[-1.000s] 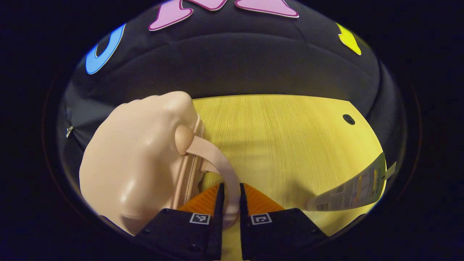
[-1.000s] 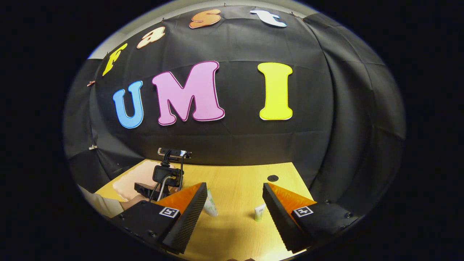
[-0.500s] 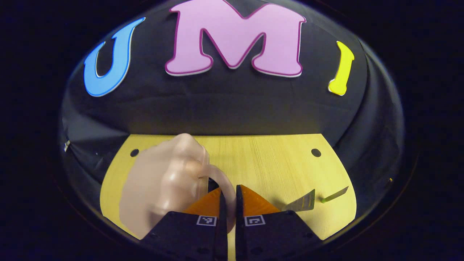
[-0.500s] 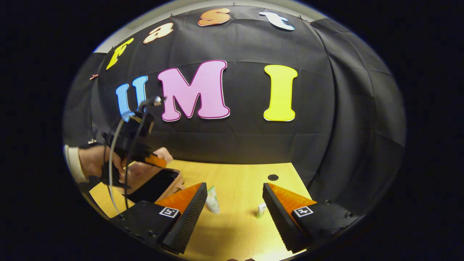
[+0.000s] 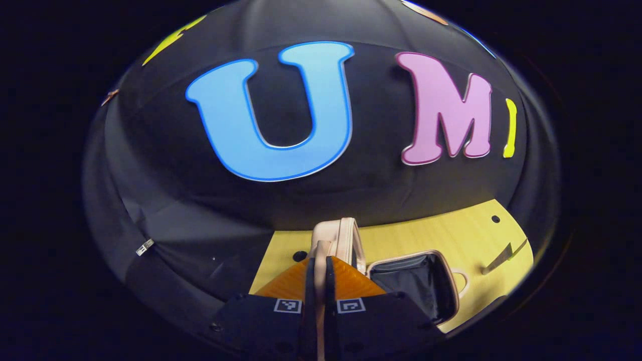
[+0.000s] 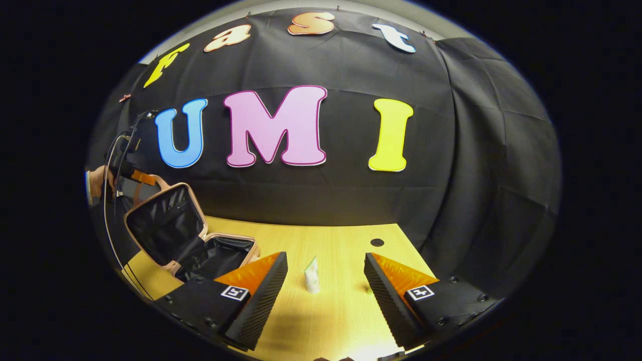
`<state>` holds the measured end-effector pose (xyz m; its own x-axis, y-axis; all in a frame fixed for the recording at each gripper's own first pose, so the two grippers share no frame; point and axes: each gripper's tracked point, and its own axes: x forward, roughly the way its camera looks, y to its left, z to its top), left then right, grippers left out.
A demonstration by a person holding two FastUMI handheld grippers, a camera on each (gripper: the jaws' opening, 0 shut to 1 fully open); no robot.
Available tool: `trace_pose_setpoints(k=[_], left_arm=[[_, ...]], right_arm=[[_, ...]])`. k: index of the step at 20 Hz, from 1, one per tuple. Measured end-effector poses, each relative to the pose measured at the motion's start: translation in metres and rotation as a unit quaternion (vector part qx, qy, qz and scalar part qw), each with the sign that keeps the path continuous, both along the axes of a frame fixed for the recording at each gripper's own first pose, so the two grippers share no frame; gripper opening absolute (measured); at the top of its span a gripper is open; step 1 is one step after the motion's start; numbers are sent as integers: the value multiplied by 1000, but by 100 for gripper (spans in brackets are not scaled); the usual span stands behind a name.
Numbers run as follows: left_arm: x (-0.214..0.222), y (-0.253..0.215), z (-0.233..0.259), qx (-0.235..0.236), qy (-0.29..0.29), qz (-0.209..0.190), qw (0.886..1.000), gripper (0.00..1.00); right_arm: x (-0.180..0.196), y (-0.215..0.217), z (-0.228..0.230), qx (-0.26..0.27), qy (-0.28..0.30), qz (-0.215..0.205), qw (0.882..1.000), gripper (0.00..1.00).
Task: First open the suitcase, pack the skin care products into it, and then close the suitcase.
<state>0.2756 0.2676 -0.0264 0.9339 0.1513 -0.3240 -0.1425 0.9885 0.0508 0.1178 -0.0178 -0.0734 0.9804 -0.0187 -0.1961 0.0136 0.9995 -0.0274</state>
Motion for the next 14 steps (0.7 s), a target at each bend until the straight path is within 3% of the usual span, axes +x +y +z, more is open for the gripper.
trace_pose_setpoints(k=[6, 10, 12, 14], left_arm=[[35, 135, -123, -97, 15, 26, 995, 11], [52, 168, -210, -213, 50, 55, 974, 11], [58, 167, -236, -213, 74, 64, 972, 11], [57, 175, -242, -174, 81, 94, 977, 16]], right_arm=[[-3, 33, -25, -9, 1, -38, 999, 96], [0, 39, -49, -34, 9, -46, 998, 97], [1, 39, -55, -33, 10, -50, 998, 96], [1, 38, -59, -33, 10, -53, 998, 96]])
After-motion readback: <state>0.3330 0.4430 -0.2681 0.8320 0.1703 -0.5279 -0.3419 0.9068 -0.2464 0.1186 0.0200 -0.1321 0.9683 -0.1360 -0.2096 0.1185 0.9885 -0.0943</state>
